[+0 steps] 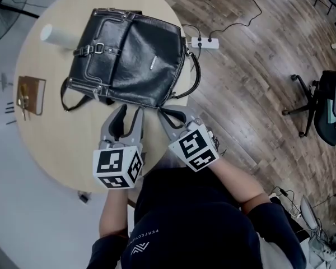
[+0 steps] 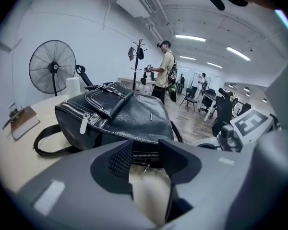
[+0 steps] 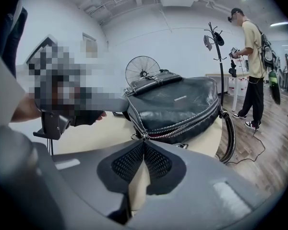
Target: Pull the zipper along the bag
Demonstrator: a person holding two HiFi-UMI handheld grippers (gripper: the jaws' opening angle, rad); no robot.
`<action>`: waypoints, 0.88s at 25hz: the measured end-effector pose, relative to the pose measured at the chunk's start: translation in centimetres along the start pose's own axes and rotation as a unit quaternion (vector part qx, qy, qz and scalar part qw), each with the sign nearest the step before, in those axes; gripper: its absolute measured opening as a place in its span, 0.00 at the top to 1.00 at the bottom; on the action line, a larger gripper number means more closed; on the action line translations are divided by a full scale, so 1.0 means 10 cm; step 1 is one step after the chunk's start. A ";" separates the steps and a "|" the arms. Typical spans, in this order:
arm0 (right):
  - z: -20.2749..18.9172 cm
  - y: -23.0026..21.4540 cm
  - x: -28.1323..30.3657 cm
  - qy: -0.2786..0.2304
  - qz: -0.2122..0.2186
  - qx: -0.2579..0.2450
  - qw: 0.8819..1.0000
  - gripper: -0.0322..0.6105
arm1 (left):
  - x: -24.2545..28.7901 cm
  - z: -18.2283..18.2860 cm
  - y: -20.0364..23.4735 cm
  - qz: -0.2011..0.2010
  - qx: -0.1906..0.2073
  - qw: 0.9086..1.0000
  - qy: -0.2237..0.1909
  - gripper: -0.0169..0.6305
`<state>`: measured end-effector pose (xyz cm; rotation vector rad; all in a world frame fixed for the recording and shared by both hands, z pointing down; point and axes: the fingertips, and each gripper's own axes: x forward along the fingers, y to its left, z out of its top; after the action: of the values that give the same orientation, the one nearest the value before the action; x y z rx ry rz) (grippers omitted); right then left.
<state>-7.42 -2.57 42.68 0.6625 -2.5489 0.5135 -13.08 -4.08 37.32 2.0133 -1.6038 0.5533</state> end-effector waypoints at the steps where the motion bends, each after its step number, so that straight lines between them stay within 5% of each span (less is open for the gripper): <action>1: 0.00 0.00 0.00 -0.001 0.000 0.000 1.000 0.93 | 0.01 -0.01 -0.01 -0.007 -0.017 1.000 0.001 0.68; 8: 0.00 0.01 0.01 -0.004 0.000 -0.004 1.000 0.93 | 0.09 -0.05 0.00 -0.046 -0.126 0.991 0.011 0.64; 13: -0.02 -0.01 0.00 -0.003 -0.002 -0.006 1.000 0.93 | 0.11 -0.03 -0.05 -0.077 -0.201 0.977 0.005 0.58; 22: -0.01 -0.02 0.01 -0.007 0.002 -0.006 1.000 0.93 | 0.25 -0.03 0.01 -0.072 -0.255 0.964 0.012 0.64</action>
<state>-7.35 -2.67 42.85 0.6606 -2.5648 0.4963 -12.62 -5.86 39.03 1.7024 -1.3936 0.0907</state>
